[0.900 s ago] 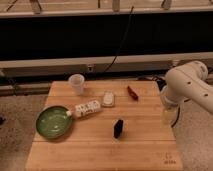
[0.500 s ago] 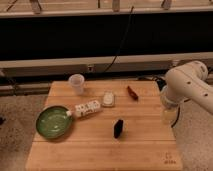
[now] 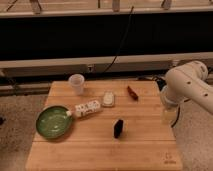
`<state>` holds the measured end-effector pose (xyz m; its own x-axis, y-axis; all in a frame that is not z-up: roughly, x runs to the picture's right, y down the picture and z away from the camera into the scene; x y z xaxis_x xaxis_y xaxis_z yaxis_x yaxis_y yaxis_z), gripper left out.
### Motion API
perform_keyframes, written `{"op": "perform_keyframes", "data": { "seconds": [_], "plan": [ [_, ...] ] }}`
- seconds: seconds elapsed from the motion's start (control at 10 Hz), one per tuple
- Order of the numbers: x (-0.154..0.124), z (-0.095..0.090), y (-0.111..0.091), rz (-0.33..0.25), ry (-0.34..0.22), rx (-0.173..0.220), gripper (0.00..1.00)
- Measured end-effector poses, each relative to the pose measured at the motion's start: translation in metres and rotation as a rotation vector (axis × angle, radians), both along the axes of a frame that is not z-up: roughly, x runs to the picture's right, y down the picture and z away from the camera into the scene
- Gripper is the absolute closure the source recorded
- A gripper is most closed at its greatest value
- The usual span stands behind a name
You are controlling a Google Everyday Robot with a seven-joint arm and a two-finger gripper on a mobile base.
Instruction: Knock the eraser over
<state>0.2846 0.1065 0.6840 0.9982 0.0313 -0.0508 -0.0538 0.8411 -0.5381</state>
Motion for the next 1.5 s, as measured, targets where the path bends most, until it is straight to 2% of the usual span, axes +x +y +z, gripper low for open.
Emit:
{"op": "perform_keyframes", "data": {
  "seconds": [0.6,0.8,0.9,1.2,1.5],
  "plan": [
    [0.0,0.0,0.001,-0.001,0.0,-0.001,0.2],
    [-0.003,0.004,0.014,-0.01,-0.004,-0.01,0.2],
    [-0.005,0.01,0.026,-0.013,-0.008,-0.017,0.2],
    [-0.008,0.01,0.034,-0.022,-0.013,-0.025,0.2],
    [-0.015,0.015,0.052,-0.032,-0.02,-0.042,0.2]
  ]
}}
